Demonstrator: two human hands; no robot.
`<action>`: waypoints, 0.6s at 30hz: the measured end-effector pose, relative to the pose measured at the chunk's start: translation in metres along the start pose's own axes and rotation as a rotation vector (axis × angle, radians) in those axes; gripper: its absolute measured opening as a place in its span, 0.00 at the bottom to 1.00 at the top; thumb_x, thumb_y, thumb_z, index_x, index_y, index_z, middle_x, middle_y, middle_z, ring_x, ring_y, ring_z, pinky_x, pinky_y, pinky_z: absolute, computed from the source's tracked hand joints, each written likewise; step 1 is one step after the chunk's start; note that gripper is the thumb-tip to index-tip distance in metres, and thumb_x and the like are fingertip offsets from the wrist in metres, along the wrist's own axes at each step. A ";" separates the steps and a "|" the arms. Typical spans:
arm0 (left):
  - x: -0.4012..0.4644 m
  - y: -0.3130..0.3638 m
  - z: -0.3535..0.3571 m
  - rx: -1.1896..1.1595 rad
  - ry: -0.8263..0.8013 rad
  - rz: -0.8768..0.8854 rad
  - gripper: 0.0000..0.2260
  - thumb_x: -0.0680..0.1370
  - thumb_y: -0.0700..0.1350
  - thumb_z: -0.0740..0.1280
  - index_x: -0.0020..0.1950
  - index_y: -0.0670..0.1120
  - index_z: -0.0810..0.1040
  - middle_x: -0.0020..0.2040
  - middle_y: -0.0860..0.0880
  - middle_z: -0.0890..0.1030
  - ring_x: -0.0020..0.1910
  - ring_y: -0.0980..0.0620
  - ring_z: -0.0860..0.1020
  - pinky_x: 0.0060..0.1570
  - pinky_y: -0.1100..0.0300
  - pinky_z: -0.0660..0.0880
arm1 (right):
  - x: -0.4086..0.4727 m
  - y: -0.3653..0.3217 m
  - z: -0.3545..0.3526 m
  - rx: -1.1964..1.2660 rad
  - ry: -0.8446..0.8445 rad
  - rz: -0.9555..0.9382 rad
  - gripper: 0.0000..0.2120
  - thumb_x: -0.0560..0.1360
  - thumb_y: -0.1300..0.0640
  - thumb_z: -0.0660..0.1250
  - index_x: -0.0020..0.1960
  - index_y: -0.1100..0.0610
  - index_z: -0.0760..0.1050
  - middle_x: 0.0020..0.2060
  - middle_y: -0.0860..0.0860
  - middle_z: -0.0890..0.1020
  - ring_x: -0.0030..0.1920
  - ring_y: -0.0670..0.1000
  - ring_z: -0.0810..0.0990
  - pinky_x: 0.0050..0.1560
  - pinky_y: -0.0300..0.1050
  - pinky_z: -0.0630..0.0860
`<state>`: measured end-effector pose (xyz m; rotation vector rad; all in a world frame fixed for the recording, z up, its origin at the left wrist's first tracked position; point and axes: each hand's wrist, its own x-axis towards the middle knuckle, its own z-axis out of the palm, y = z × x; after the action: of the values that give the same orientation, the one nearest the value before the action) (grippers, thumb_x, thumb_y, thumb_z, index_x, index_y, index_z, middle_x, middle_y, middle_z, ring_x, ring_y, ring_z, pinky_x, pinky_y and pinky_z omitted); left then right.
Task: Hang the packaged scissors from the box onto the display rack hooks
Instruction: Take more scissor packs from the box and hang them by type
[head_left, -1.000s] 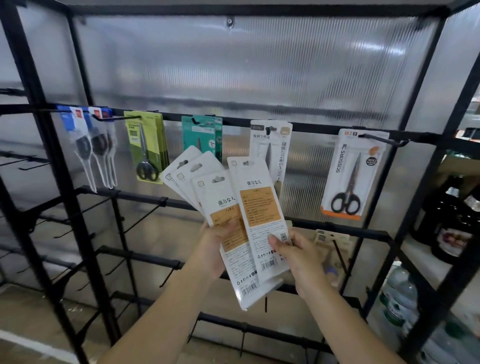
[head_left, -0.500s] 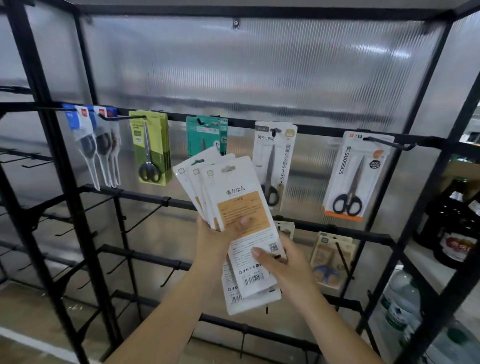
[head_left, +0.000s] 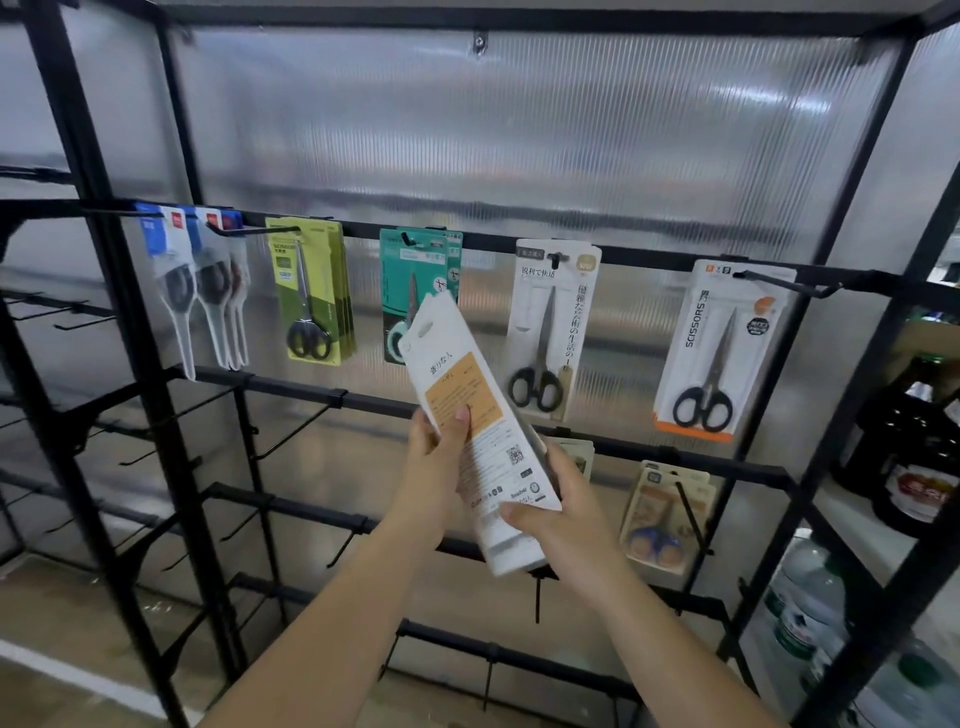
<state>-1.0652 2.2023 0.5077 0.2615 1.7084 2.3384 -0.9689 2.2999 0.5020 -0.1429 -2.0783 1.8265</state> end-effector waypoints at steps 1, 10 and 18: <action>-0.002 0.002 0.000 -0.001 -0.053 -0.021 0.14 0.80 0.51 0.61 0.65 0.52 0.70 0.55 0.48 0.80 0.54 0.49 0.79 0.42 0.54 0.78 | 0.001 -0.001 0.002 -0.094 0.023 -0.078 0.31 0.71 0.70 0.67 0.58 0.37 0.67 0.53 0.38 0.78 0.55 0.39 0.77 0.50 0.37 0.77; -0.014 0.028 -0.011 -0.421 -0.455 0.016 0.39 0.62 0.69 0.70 0.63 0.44 0.75 0.49 0.44 0.82 0.50 0.45 0.81 0.51 0.49 0.77 | -0.004 -0.009 0.019 -0.841 0.066 -0.430 0.40 0.68 0.66 0.68 0.70 0.42 0.52 0.67 0.46 0.63 0.66 0.49 0.66 0.62 0.51 0.71; -0.012 0.018 -0.022 -0.673 -0.450 0.029 0.18 0.75 0.51 0.60 0.50 0.44 0.85 0.51 0.40 0.83 0.50 0.40 0.82 0.46 0.47 0.80 | -0.008 -0.014 0.022 -0.837 -0.003 -0.426 0.36 0.65 0.24 0.50 0.66 0.41 0.67 0.66 0.42 0.56 0.72 0.48 0.45 0.71 0.61 0.52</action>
<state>-1.0609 2.1735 0.5179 0.6173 0.6748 2.4662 -0.9664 2.2745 0.5123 0.0874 -2.4969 0.6526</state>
